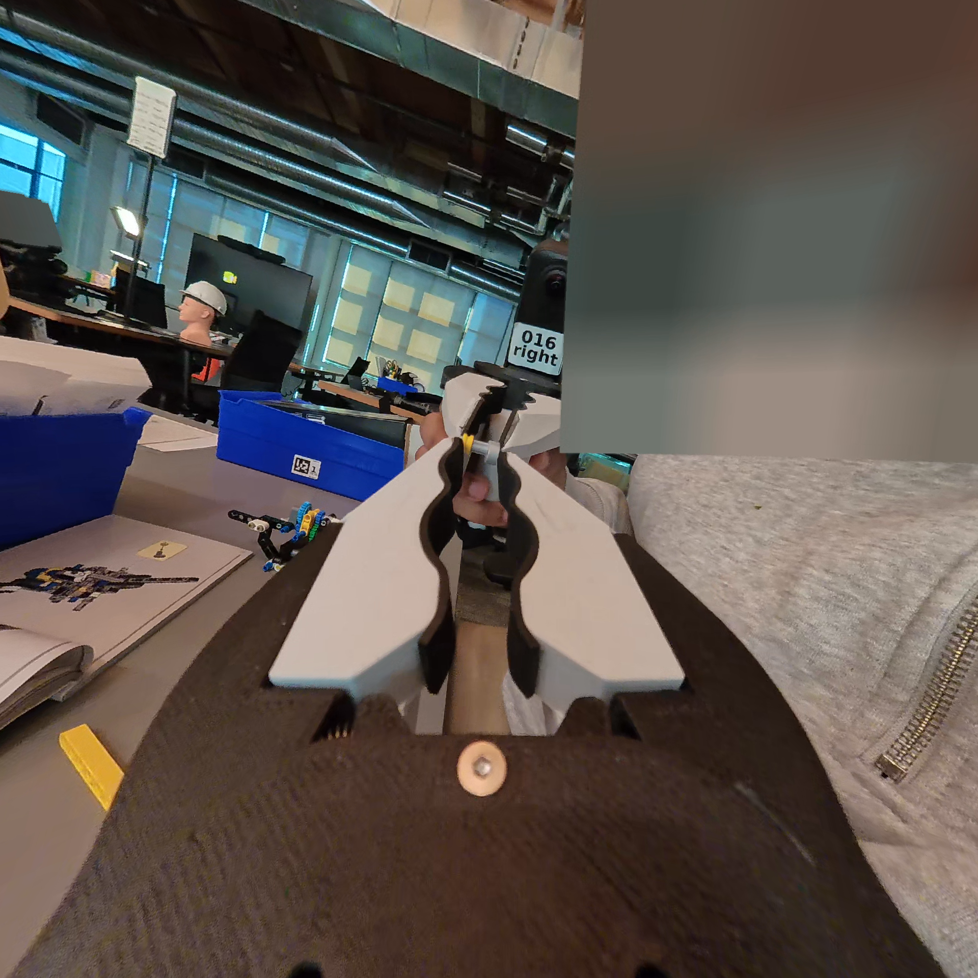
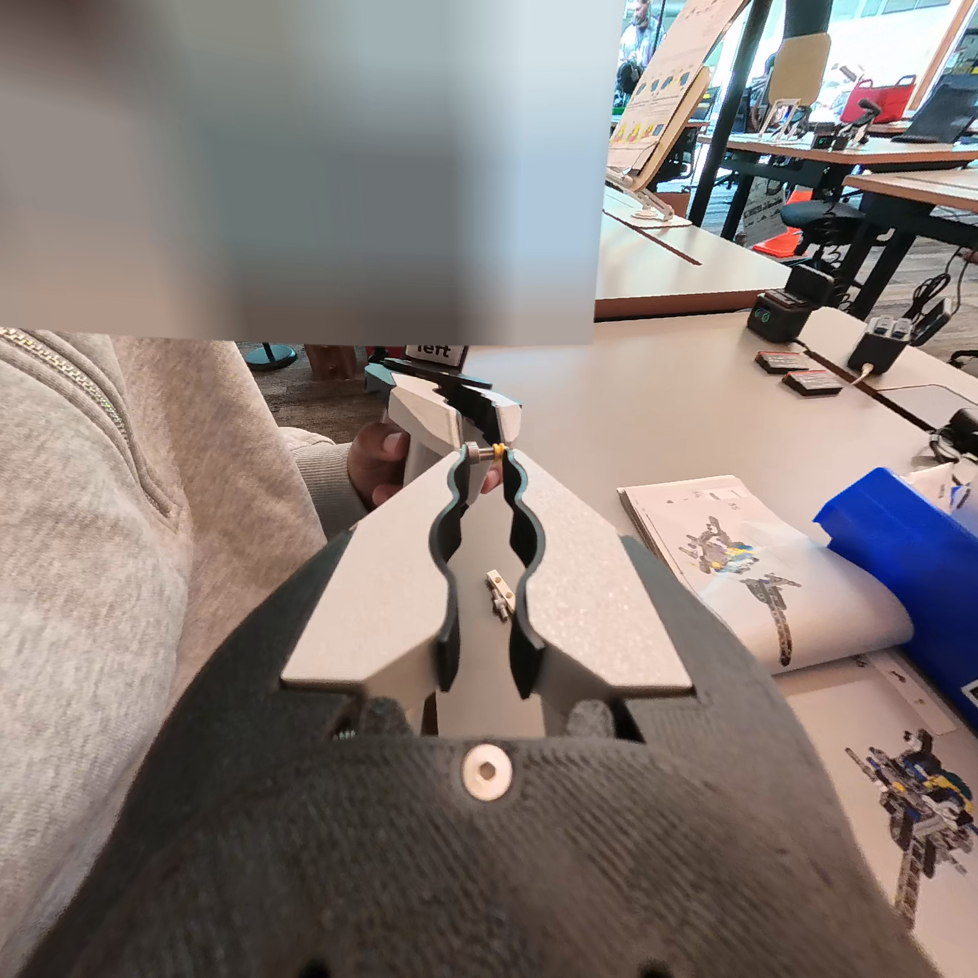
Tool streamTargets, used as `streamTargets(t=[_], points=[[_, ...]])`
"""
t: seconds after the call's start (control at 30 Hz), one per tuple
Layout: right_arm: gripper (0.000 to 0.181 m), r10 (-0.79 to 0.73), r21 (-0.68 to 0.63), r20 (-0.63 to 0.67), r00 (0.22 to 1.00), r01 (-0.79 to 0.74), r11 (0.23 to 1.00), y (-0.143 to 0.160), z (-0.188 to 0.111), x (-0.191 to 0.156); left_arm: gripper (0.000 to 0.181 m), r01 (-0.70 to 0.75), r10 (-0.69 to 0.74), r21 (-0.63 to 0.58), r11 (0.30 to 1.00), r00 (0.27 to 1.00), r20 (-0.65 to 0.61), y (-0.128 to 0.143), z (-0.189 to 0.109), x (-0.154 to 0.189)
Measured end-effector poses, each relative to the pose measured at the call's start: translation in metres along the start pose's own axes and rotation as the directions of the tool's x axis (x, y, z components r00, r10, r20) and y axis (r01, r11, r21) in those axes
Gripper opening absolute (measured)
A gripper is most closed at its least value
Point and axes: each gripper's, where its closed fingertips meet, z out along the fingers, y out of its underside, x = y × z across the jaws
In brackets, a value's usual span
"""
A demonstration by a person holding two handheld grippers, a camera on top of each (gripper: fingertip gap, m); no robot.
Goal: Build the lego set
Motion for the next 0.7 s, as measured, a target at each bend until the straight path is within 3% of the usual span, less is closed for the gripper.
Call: streamTargets(t=[0.7], points=[[0.011,0.042,-0.044,0.013,0.999,-0.042,0.998,0.010,-0.001,0.001,0.008,0.005,-0.003,-0.085,0.996,1.000,0.021,0.012,0.001,-0.003]])
